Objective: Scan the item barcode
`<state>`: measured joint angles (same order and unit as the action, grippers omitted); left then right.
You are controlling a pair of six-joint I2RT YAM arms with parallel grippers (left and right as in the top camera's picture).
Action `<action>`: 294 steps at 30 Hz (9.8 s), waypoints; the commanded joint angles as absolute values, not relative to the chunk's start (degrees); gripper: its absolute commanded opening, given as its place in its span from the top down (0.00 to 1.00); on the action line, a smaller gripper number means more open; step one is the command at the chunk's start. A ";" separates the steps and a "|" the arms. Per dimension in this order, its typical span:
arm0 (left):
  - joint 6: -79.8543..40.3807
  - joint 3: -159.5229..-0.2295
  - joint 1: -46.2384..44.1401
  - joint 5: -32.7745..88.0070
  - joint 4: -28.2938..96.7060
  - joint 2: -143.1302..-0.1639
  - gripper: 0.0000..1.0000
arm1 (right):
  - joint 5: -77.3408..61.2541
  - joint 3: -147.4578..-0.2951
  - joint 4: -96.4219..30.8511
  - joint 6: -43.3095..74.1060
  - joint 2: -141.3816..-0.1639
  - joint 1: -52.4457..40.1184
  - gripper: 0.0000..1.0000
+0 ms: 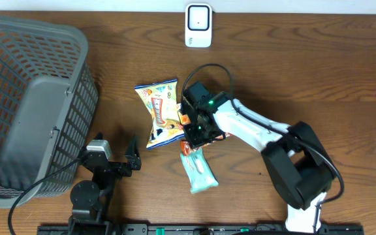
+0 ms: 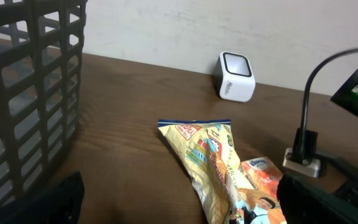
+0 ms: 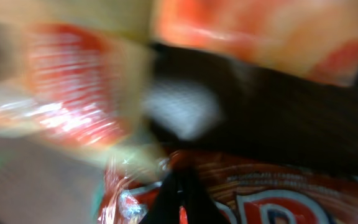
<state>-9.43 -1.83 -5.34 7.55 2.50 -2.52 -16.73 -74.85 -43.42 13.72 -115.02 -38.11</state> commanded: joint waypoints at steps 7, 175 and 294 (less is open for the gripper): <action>-10.20 -0.23 -5.10 7.94 3.29 -2.48 0.02 | -1.80 -74.37 -45.04 19.25 -116.46 -28.47 0.99; -10.20 -0.23 -5.10 7.94 3.31 -2.48 0.02 | -31.66 -75.24 -44.10 -11.57 -103.83 -11.57 0.81; -10.20 -0.23 -5.10 7.94 3.29 -2.48 0.02 | 4.38 -71.46 -46.15 -3.46 -110.54 -22.72 0.93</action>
